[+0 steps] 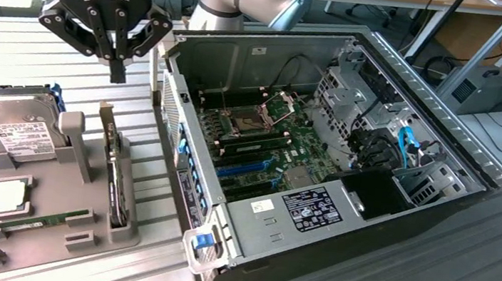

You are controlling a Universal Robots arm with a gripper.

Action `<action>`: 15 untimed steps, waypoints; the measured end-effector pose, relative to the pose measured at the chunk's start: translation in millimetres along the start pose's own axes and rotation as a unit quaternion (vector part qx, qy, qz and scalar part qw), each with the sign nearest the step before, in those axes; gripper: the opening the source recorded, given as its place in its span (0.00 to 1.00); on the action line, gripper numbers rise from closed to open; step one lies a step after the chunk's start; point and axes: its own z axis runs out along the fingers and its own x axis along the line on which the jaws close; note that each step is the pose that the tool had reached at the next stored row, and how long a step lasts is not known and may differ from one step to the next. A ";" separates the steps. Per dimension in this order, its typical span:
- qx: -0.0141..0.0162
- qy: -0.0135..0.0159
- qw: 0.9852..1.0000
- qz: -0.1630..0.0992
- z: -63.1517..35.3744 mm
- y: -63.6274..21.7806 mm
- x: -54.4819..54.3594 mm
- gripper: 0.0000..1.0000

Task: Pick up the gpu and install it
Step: 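Reach for the gpu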

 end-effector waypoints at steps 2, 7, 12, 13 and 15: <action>0.000 0.000 1.000 0.000 0.0 0.0 0.6 0.11; 0.000 0.000 1.000 0.000 0.1 -0.2 2.2 0.11; 0.000 0.000 1.000 0.000 0.1 -0.3 3.9 0.11; 0.000 0.000 1.000 0.000 0.1 -0.3 4.4 0.11; 0.000 0.000 1.000 0.000 0.2 -0.4 5.1 0.11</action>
